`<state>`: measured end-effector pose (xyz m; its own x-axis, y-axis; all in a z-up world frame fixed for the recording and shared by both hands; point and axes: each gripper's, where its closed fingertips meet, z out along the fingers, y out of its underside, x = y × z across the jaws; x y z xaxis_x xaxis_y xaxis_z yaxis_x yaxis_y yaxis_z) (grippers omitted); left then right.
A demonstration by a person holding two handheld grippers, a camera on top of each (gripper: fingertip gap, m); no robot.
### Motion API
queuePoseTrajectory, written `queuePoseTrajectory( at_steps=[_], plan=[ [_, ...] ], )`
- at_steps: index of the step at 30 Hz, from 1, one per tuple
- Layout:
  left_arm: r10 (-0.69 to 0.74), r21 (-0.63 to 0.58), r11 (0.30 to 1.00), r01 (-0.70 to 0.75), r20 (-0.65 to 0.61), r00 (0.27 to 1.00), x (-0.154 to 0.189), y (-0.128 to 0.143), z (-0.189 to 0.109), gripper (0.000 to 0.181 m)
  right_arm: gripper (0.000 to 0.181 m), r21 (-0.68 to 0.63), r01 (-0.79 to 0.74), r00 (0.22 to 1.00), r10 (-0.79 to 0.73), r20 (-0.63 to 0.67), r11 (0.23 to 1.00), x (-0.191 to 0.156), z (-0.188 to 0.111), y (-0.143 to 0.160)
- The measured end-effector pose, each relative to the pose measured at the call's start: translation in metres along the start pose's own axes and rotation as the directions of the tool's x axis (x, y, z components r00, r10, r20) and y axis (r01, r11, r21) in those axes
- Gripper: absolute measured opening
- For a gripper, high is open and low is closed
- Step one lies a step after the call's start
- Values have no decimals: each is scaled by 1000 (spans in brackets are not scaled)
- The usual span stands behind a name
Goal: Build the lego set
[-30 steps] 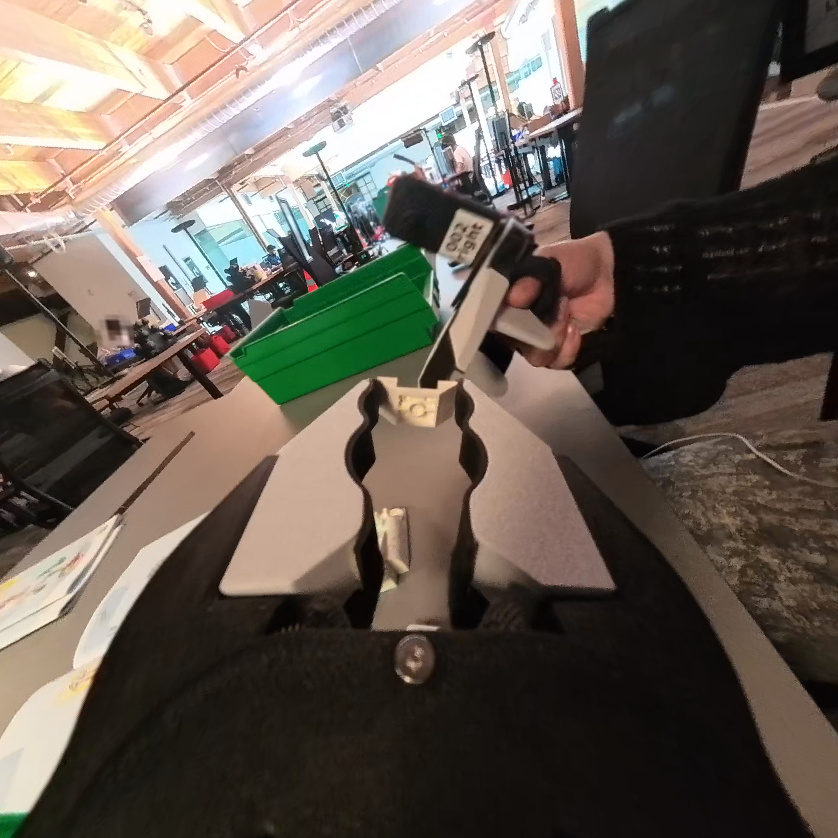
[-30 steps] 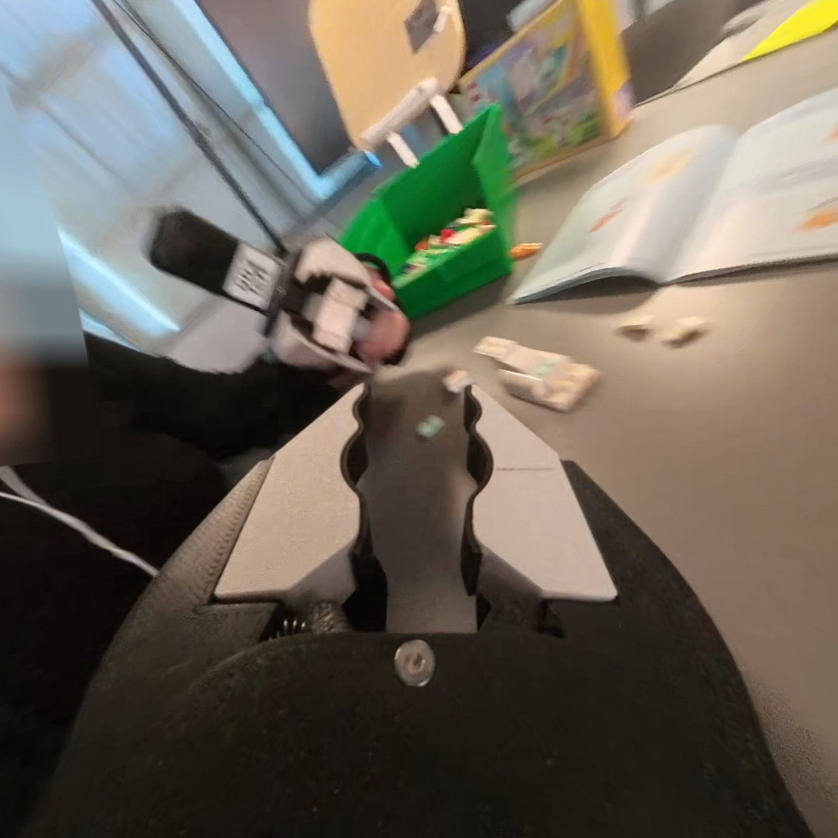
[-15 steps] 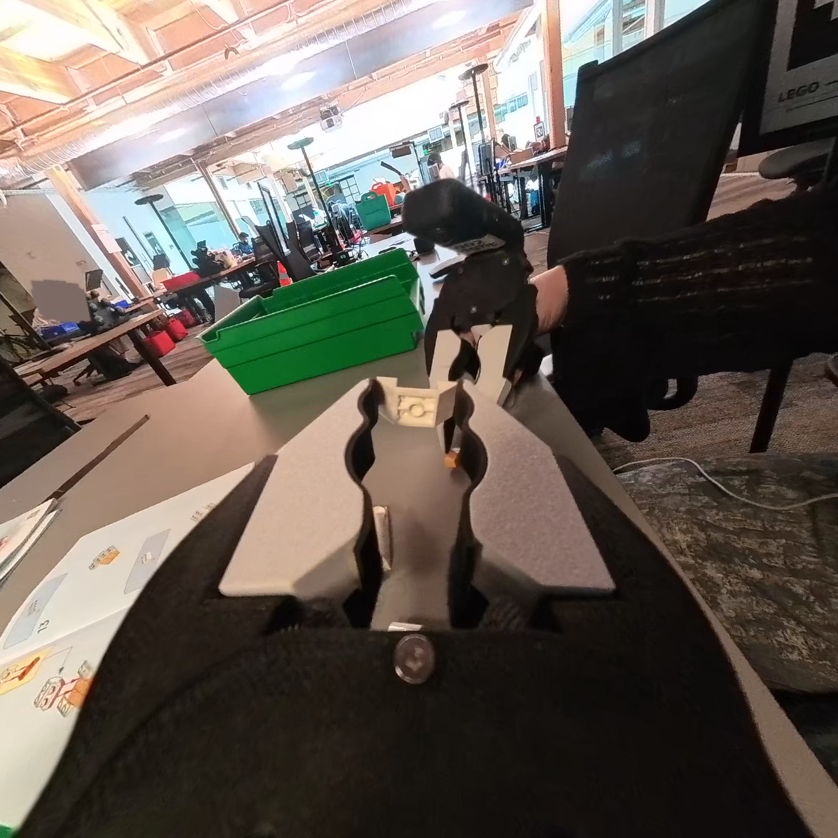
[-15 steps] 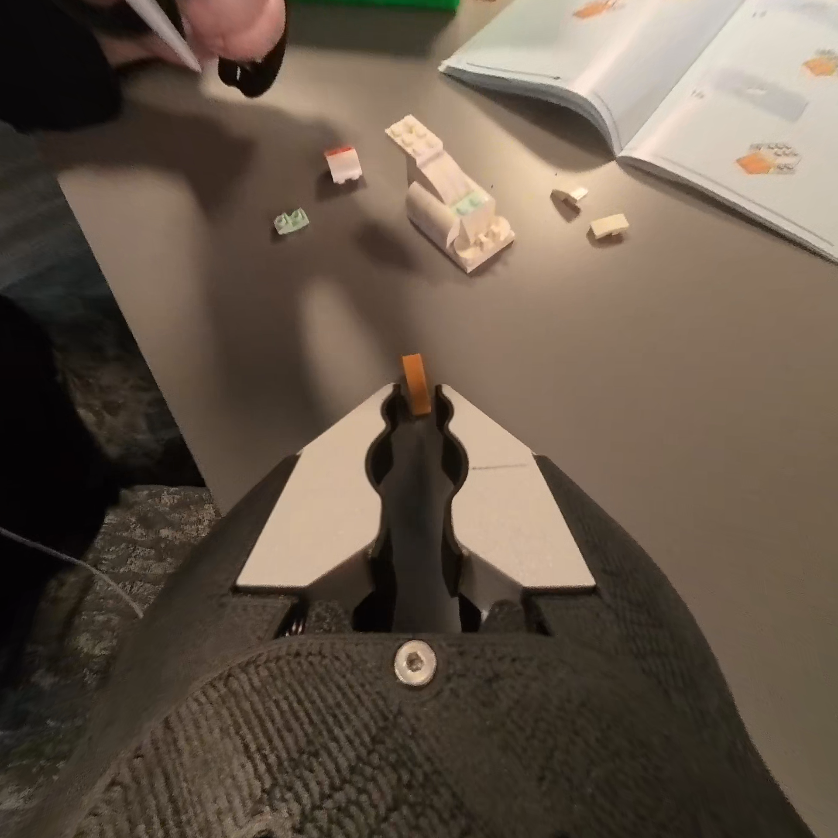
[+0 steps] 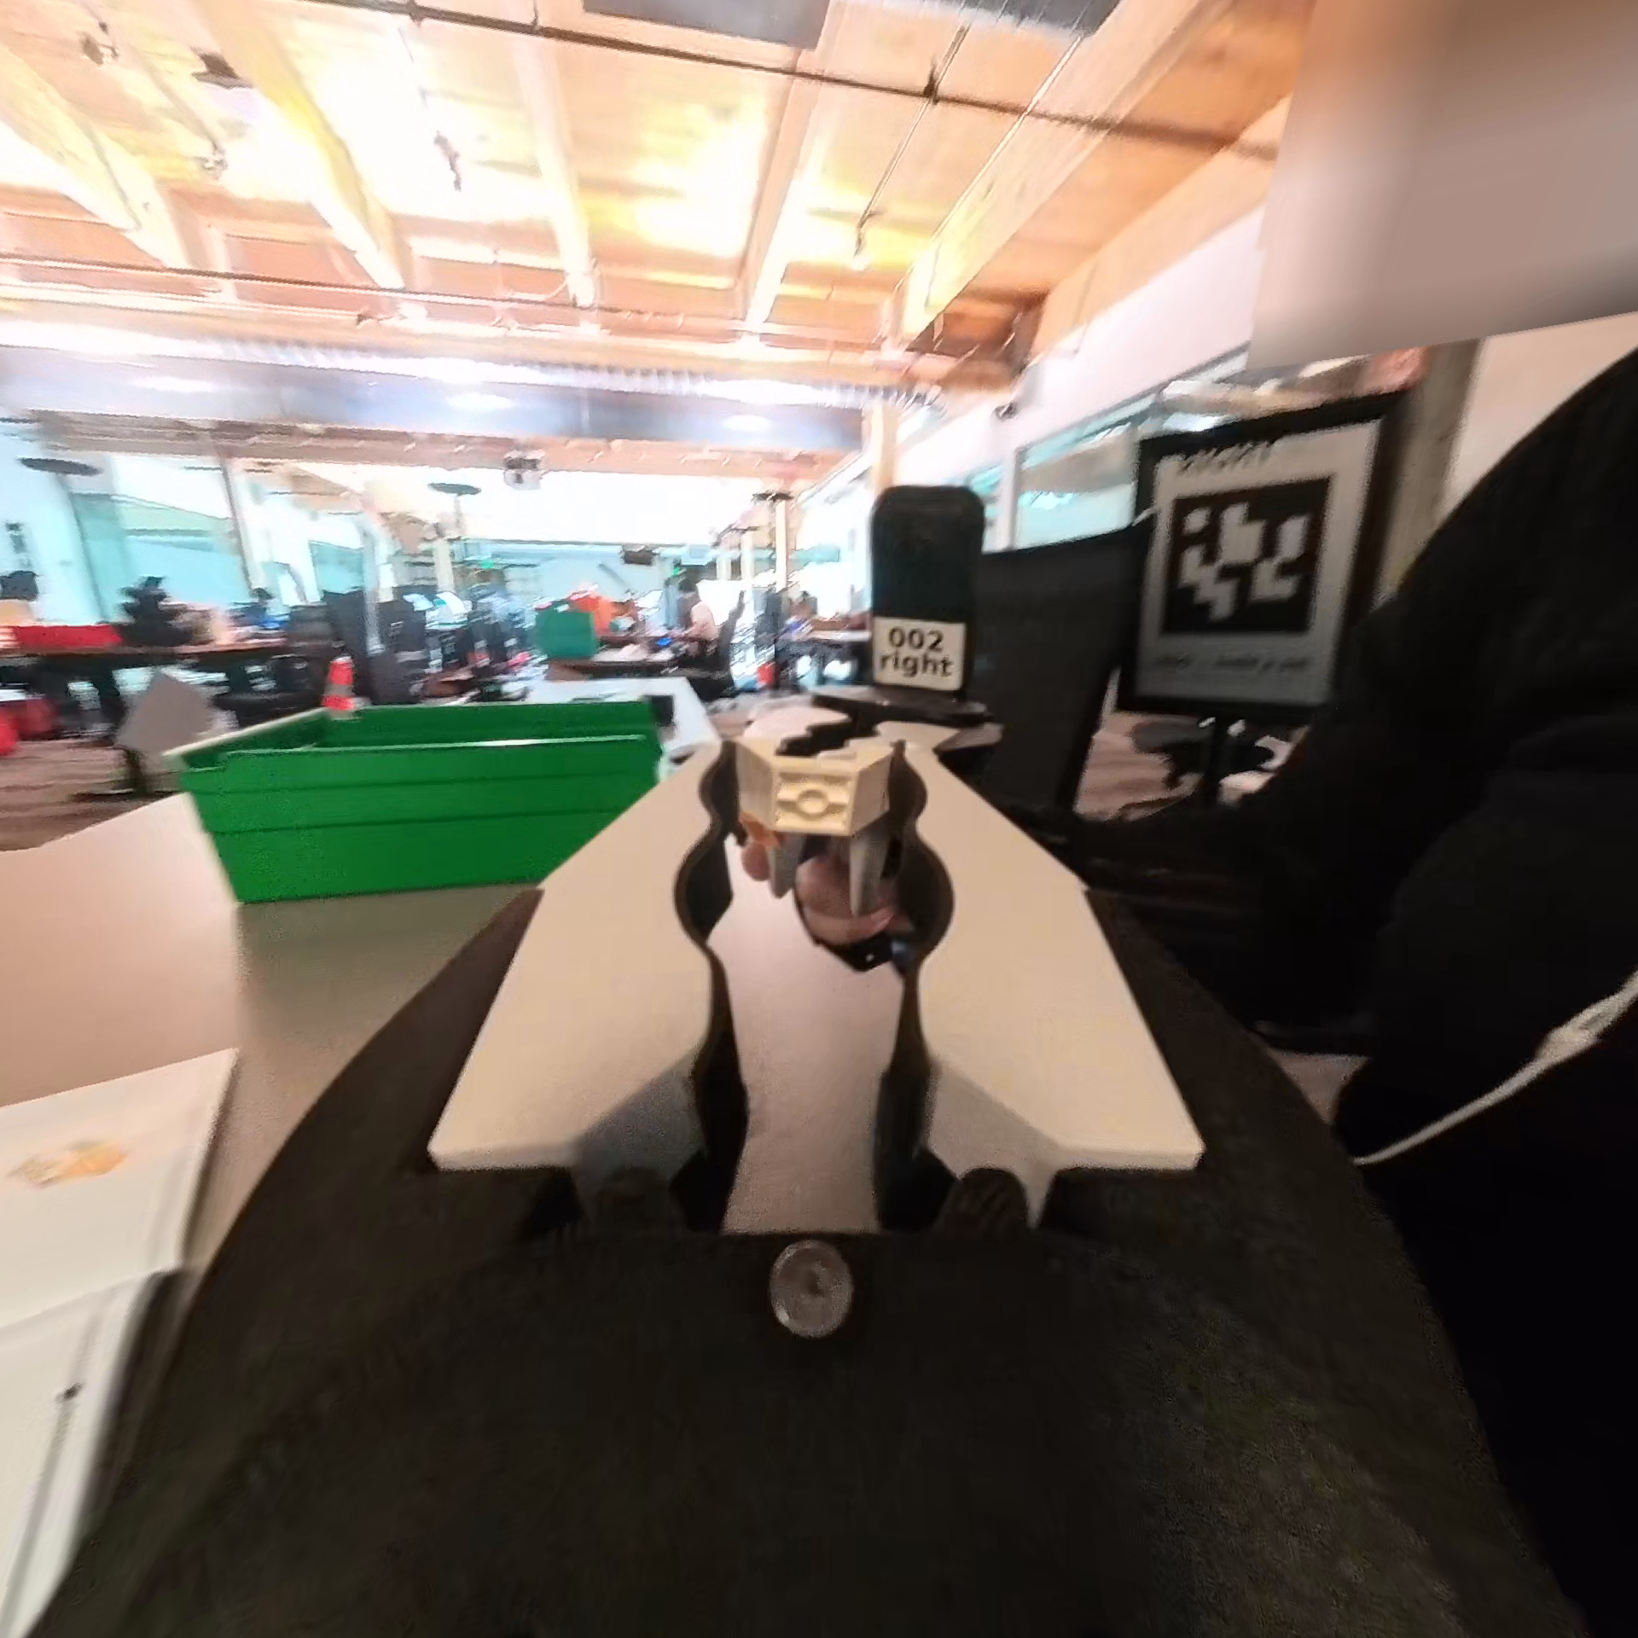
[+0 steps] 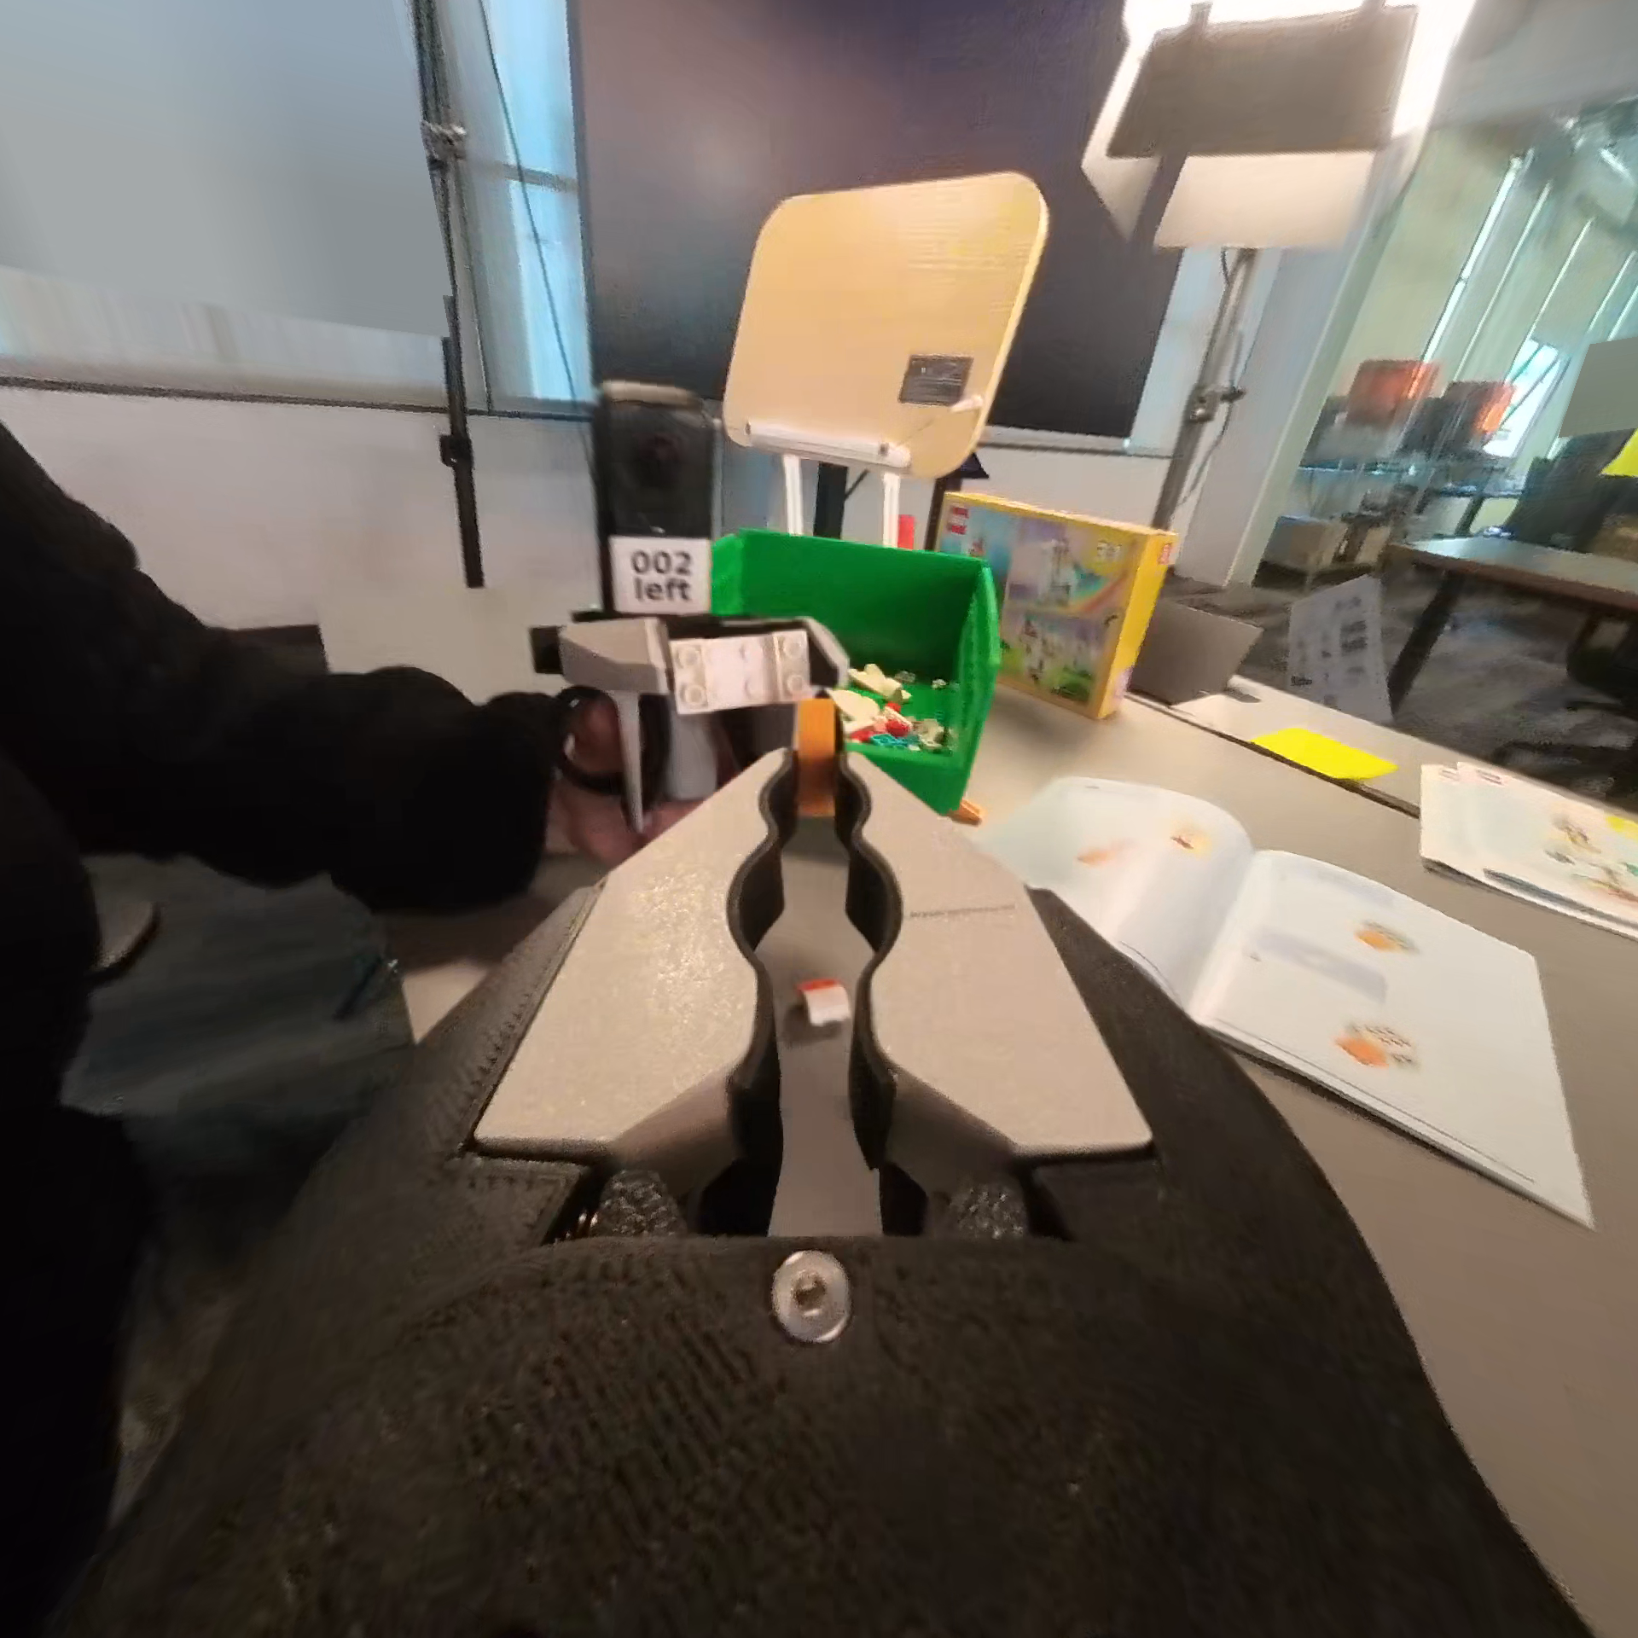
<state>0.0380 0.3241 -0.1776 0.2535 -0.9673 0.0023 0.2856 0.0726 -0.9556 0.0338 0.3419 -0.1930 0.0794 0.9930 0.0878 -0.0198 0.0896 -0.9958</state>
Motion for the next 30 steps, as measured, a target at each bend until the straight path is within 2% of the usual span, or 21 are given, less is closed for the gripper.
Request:
queuePoseTrajectory(
  at_steps=[2, 7, 13, 26, 30],
  plan=[
    [-55, 38, 998, 57, -58, 997, 6, -6, -1, 33, 5, 5, -5, 1000, 5, 13, 1000, -9, 6, -7],
    [-121, 101, 986, 133, -116, 986, 8, -16, -6, 33, 5, 24, -16, 998, 15, 66, 1000, -27, 10, -17],
    [-119, 82, 988, 133, -155, 981, 16, -14, -3, 33, 5, 55, -75, 994, 71, 78, 996, -28, 12, -16],
    [-131, 60, 988, 141, -148, 980, 12, -10, -2, 33, 5, -6, -76, 995, 77, 56, 997, -25, 14, -9],
    [-179, 98, 976, 194, -141, 974, 6, -15, -4, 33, 5, 7, -107, 994, 107, -11, 994, -21, 19, -13]
  ],
)
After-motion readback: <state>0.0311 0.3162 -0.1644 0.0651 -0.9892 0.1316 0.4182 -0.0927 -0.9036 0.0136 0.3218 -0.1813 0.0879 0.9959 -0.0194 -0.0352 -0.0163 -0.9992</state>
